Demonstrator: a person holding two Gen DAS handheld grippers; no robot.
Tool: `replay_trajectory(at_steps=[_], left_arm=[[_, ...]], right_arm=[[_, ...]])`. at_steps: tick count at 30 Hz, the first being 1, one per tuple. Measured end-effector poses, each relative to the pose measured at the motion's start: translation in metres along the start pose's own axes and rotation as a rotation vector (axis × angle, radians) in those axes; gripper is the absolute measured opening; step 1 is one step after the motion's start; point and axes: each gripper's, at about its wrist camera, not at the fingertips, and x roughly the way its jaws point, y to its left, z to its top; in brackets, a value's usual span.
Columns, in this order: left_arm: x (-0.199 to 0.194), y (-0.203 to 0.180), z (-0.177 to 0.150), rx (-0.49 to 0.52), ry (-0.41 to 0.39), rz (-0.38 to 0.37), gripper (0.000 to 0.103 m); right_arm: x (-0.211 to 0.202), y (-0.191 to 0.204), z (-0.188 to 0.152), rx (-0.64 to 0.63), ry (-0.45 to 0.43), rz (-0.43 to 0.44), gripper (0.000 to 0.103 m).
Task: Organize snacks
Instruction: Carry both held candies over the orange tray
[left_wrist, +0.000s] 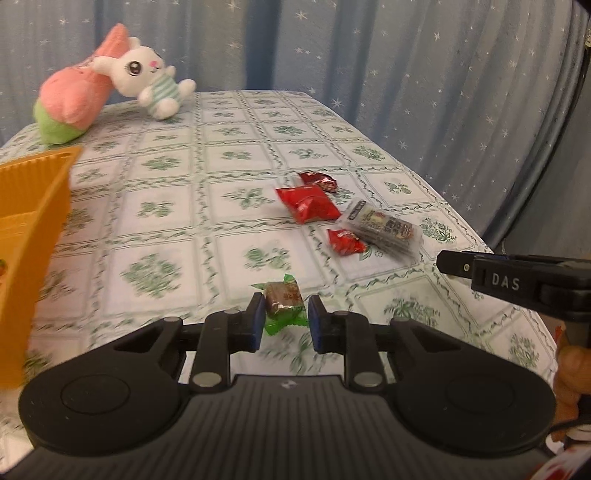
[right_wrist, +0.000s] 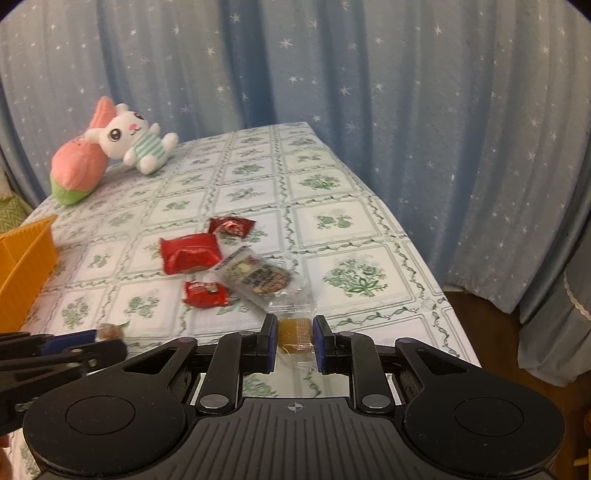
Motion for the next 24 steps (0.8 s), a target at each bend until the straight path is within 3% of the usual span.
replay_trajectory(at_steps=[13,24], left_arm=[[-0.093,0.038,-0.016,-0.026,-0.048,0.032,0.022],[-0.166,0.072,-0.028,-0.048,-0.099,0.063,0.022]], right_arm=[[-0.073,0.064,-0.031,0.066,-0.004,0.078,0.02],[-0.124,0.129,-0.033,-0.02,-0.04,0.147,0.02]])
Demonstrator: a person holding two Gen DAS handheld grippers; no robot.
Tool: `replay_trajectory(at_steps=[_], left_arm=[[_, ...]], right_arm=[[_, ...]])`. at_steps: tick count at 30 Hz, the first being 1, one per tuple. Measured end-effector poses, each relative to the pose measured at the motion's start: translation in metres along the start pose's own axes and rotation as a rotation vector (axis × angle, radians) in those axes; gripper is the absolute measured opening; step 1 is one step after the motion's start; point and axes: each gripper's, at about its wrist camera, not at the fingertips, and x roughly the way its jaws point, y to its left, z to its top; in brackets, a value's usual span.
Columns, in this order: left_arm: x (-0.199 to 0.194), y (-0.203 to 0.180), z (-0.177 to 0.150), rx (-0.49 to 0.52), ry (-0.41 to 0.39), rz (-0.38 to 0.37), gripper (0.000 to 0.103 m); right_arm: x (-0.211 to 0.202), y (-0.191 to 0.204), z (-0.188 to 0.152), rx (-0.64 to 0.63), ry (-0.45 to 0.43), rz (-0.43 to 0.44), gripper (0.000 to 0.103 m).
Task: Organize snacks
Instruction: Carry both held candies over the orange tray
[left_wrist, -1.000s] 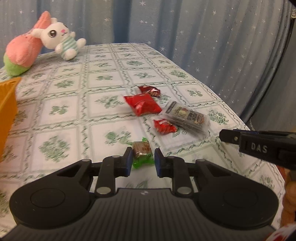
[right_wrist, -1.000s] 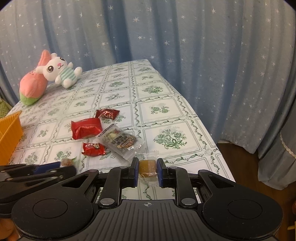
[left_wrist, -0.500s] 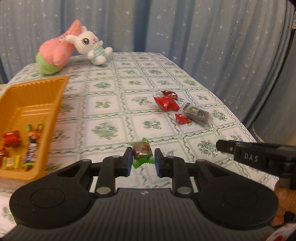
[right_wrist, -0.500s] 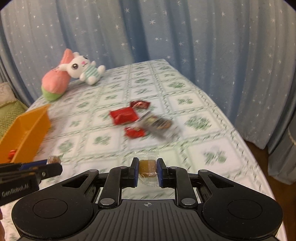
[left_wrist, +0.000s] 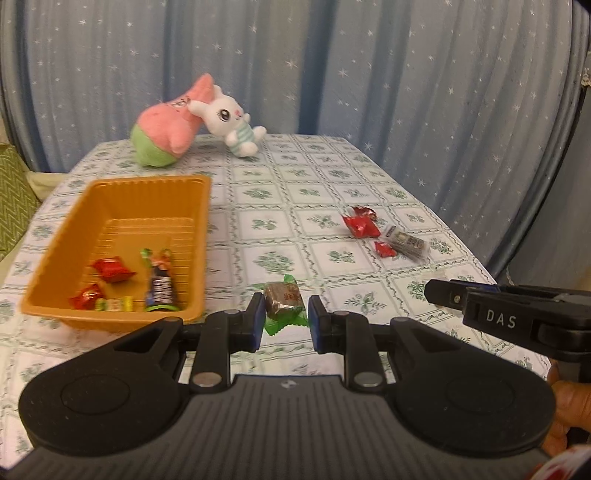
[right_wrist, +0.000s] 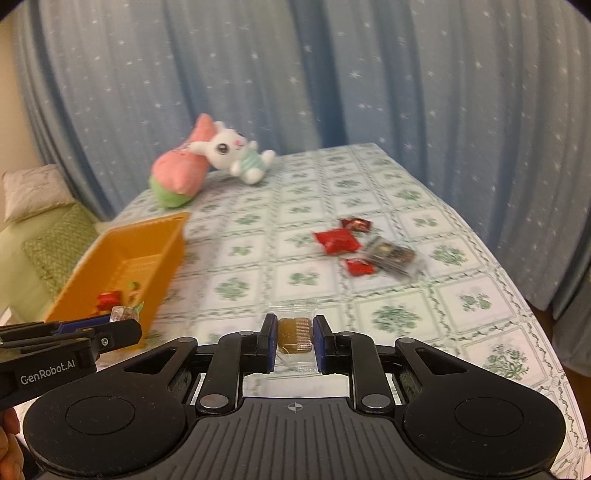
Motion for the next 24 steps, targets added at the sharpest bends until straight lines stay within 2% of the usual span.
replay_trajectory(at_steps=[12,24], left_arm=[[-0.042,0.044,-0.005,-0.033,-0.025,0.051,0.022],[-0.056,0.087,-0.005,-0.085,-0.027,0.099,0.022]], right_arm=[[-0.005,0.063,0.001,-0.106,0.005,0.086,0.02],[0.01,0.104,0.0,-0.173,0.028,0.141,0.02]])
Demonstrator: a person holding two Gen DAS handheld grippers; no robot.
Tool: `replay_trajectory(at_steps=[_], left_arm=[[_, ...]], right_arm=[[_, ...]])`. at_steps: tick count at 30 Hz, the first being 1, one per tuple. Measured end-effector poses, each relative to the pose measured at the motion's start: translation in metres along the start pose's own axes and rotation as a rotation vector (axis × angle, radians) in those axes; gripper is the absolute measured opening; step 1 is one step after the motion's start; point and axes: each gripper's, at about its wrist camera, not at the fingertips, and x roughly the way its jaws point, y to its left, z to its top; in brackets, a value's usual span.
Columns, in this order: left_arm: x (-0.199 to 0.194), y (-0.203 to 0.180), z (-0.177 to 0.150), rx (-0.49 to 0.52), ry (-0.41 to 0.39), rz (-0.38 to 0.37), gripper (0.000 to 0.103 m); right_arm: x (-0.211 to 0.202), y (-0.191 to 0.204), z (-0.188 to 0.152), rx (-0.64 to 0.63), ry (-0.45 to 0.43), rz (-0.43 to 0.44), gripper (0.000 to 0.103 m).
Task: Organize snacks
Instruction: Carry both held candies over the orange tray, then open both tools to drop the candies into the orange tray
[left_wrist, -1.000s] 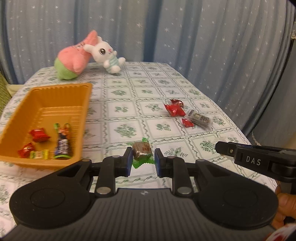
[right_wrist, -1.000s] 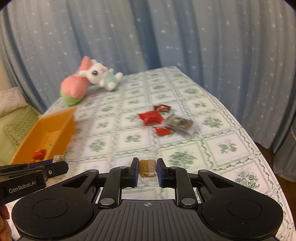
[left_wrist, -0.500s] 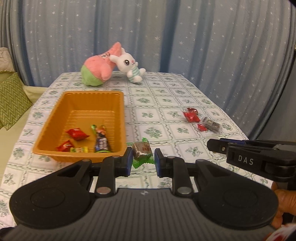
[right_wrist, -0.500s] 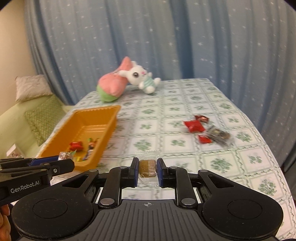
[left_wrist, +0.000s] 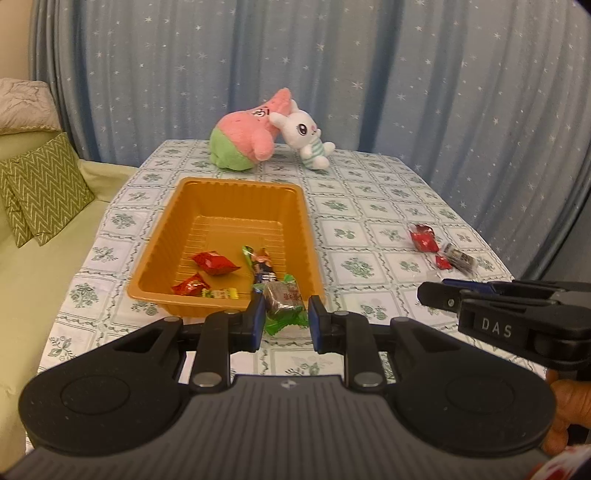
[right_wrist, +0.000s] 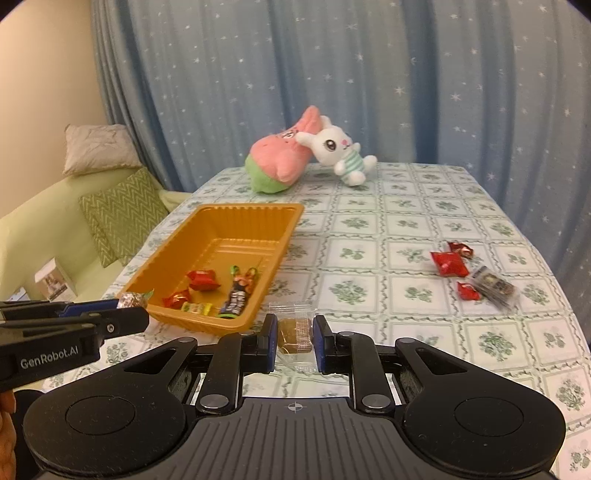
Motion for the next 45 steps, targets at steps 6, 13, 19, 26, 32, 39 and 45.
replay_trajectory(at_steps=[6,13,19,26,32,39,45], left_arm=[[0.0,0.011,0.003,-0.008,0.003,0.002,0.022],[0.004,0.026,0.012,-0.007,0.007,0.007,0.022],[0.012,0.042,0.024,0.002,0.007,0.014,0.022],[0.031,0.058,0.042,0.023,0.014,0.013,0.022],[0.055,0.073,0.055,0.036,0.029,0.022,0.022],[0.085,0.086,0.064,0.048,0.056,0.031,0.022],[0.105,0.094,0.066,0.053,0.08,0.031,0.022]], right_arm=[[0.009,0.01,0.004,-0.016,0.007,0.015,0.02],[0.02,0.023,0.014,-0.04,0.008,0.032,0.02],[0.038,0.034,0.031,-0.053,0.008,0.048,0.02],[0.068,0.045,0.05,-0.063,0.022,0.066,0.02],[0.097,0.053,0.061,-0.075,0.053,0.067,0.02],[0.131,0.059,0.069,-0.075,0.084,0.083,0.02],[0.152,0.059,0.076,-0.062,0.099,0.091,0.02]])
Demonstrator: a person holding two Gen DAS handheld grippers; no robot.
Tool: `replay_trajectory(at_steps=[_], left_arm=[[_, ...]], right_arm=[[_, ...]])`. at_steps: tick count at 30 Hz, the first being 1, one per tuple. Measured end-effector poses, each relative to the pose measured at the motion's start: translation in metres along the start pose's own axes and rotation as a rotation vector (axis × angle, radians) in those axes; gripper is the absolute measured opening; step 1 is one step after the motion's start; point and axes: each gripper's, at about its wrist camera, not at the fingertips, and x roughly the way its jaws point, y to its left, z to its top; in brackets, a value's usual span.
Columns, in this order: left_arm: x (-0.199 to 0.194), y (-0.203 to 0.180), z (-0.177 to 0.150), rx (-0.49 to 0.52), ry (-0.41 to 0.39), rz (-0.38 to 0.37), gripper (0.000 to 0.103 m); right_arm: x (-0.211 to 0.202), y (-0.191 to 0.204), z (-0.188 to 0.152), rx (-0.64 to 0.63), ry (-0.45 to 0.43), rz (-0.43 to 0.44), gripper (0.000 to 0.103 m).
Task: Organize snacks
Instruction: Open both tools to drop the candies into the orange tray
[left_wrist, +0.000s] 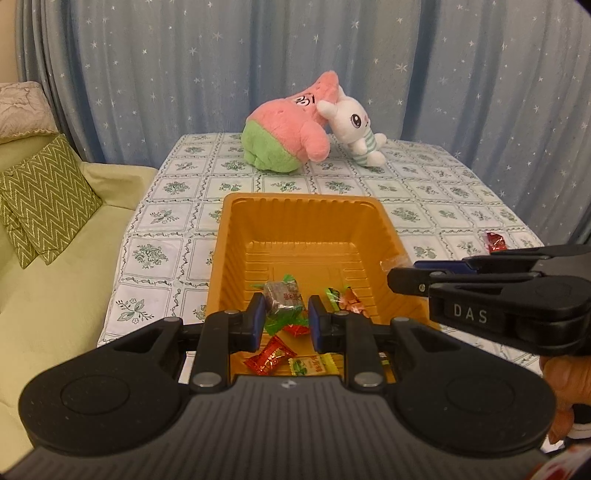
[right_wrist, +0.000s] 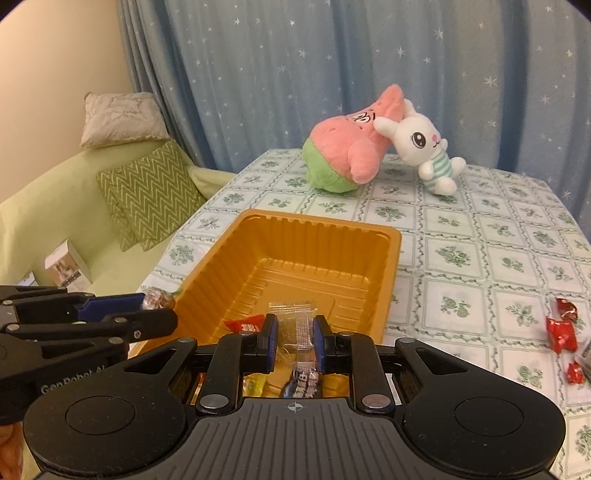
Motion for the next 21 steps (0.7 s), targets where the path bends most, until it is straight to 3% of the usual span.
replay_trajectory(at_steps=[13,16,21], left_arm=[[0.026,0.005,-0.004,0.0,0.042,-0.007,0.023],[0.03,0.008,-0.006,-0.009,0.057,-0.011,0.038],[0.022,0.011,-0.011,-0.005,0.051,0.0,0.038]], right_arm=[[0.018,-0.009,0.0,0.029,0.029,-0.001,0.02],[0.019,-0.009,-0.001,0.034,0.032,0.001,0.02],[0.019,-0.01,-0.005,0.043,0.039,0.003,0.02]])
